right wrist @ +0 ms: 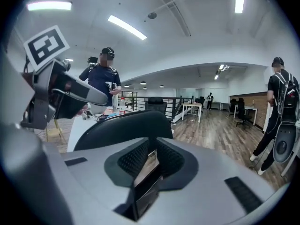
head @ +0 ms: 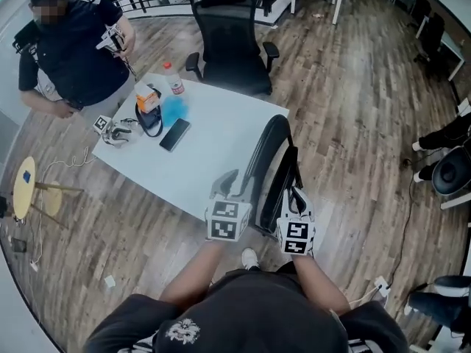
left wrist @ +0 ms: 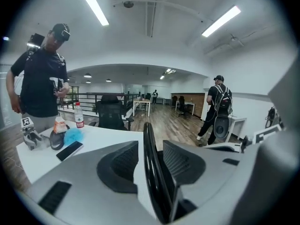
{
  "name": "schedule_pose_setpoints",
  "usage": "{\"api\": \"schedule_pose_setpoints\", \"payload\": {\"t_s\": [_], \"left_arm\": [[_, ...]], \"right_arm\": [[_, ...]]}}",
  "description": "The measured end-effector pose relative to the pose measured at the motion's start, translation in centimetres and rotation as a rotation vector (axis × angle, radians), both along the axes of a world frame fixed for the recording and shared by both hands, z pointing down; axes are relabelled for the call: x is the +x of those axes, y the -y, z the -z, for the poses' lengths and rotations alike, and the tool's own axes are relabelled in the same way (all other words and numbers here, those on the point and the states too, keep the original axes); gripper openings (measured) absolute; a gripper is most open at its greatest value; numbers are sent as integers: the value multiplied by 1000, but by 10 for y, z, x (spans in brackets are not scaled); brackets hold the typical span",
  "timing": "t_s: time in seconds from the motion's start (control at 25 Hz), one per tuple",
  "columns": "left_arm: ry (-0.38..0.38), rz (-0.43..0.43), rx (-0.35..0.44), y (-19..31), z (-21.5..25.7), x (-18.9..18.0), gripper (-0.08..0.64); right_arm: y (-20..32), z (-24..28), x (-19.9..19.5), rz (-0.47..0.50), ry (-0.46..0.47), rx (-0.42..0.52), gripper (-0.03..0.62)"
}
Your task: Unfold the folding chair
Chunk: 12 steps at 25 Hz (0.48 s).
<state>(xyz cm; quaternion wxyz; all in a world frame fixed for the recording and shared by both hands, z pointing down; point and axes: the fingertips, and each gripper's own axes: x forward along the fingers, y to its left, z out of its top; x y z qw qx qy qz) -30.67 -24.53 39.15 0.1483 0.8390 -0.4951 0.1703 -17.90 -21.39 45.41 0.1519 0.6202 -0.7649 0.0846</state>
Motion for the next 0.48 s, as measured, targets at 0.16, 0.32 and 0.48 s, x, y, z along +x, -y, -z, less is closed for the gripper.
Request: {"api": "schedule_pose_setpoints", "payload": {"t_s": [0.16,0.32,0.48], "left_arm": [[22,-50,-80,15,-17,10,215],[28,-96,-180,23,-45,22,253],[21,-119,-237,30,-64,28,252]], "right_arm": [[19,-33,1,-35,35,-107,224],[39,-89,3,-69,73,-264,309],[46,-142,-2,-98,75,-409,330]]}}
